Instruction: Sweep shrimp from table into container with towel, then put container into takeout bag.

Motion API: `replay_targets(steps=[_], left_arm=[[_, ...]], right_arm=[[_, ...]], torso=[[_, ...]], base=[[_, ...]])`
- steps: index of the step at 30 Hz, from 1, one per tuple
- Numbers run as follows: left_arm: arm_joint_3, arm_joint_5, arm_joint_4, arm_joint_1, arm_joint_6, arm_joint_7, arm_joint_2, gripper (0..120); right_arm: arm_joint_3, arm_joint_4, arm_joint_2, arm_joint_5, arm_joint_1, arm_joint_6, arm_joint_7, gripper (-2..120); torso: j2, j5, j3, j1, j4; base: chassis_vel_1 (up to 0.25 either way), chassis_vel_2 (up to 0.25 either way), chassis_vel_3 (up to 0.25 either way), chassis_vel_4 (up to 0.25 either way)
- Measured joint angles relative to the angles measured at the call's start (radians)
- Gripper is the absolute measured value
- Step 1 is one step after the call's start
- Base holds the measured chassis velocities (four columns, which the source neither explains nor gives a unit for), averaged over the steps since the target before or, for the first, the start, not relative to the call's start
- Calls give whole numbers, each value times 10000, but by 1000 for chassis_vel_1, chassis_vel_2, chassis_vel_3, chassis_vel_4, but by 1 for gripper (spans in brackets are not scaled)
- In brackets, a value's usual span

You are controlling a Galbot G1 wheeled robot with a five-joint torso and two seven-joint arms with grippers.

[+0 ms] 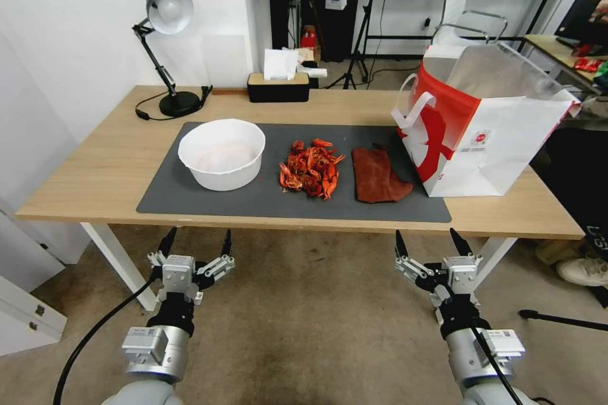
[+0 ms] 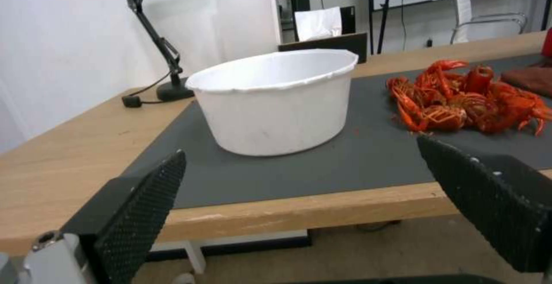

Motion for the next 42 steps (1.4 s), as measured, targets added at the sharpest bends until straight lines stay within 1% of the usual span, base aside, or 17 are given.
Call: replay_targets(steps=[23, 27, 28, 29, 30, 31, 33, 34, 35, 36, 37, 38, 39, 40, 41, 42], left_arm=[[0, 0, 0, 0, 0, 0, 0, 100], [3, -131, -26, -71, 58, -102, 92, 100], [6, -482, -127, -286, 276, -414, 334, 100], [10, -949, -288, -572, 571, -841, 677, 100], [10, -949, -288, -572, 571, -841, 677, 100], [15, -1246, -377, -744, 760, -1105, 890, 100], [32, -2165, -668, -1300, 1344, -1940, 1539, 100], [32, -2165, -668, -1300, 1344, -1940, 1539, 100], [40, -2728, -843, -1629, 1639, -2430, 1948, 100], [42, -2865, -901, -1675, 1535, -2479, 2092, 100], [74, -2942, -925, -1565, 1351, -2478, 2180, 100], [74, -2942, -925, -1565, 1351, -2478, 2180, 100], [127, -2937, -908, -1462, 1284, -2450, 2184, 100], [153, -2917, -885, -1427, 1256, -2429, 2176, 100], [221, -2846, -789, -1347, 1226, -2370, 2129, 100], [221, -2846, -789, -1347, 1226, -2370, 2129, 100]], right_arm=[[0, 0, 0, 0, 0, 0, 0, 100], [1, 8, -65, 108, 39, -67, 11, 100], [25, 60, -266, 396, 163, -282, 62, 100], [75, 161, -559, 838, 353, -621, 151, 100], [75, 161, -559, 838, 353, -621, 151, 100], [102, 208, -711, 1066, 447, -799, 199, 100], [188, 384, -1256, 1875, 795, -1405, 360, 100], [188, 384, -1256, 1875, 795, -1405, 360, 100], [249, 503, -1638, 2462, 1043, -1847, 475, 100], [282, 569, -1844, 2765, 1175, -2082, 536, 100], [324, 657, -2117, 3177, 1349, -2393, 617, 100], [324, 657, -2117, 3177, 1349, -2393, 617, 100], [367, 744, -2392, 3584, 1519, -2700, 698, 100], [388, 789, -2524, 3789, 1607, -2855, 738, 100], [442, 887, -2828, 4237, 1802, -3197, 828, 100], [442, 887, -2828, 4237, 1802, -3197, 828, 100]], torso=[[0, 0, 0, 0, 0], [0, 0, 1, -1, 0], [0, 0, 0, -1, 1], [0, 2, 0, -1, 0], [0, 2, 0, -1, 0], [0, -1, 0, 0, -1], [0, 0, 1, 0, 0], [0, 0, 1, 0, 0], [0, 2, 1, 0, -3], [0, 2, 1, 1, -8], [-1, 3, 1, 3, -3], [-1, 3, 1, 3, -3], [-1, 0, 1, 2, 3], [0, 1, 1, 2, 3], [0, -1, 1, 1, 6], [0, -1, 1, 1, 6]], base=[[0, 0, 0, 0], [0, 0, 0, 0], [0, 0, 0, 0], [0, 0, 0, 0], [0, 0, 0, 0], [0, 0, 0, 0], [0, 0, 0, 0], [0, 0, 0, 0], [0, 0, 0, 0], [0, 0, 0, 0], [0, 0, 0, 0], [0, 0, 0, 0], [0, 0, 0, 0], [0, 0, 0, 0], [0, 0, 0, 0], [0, 0, 0, 0]])
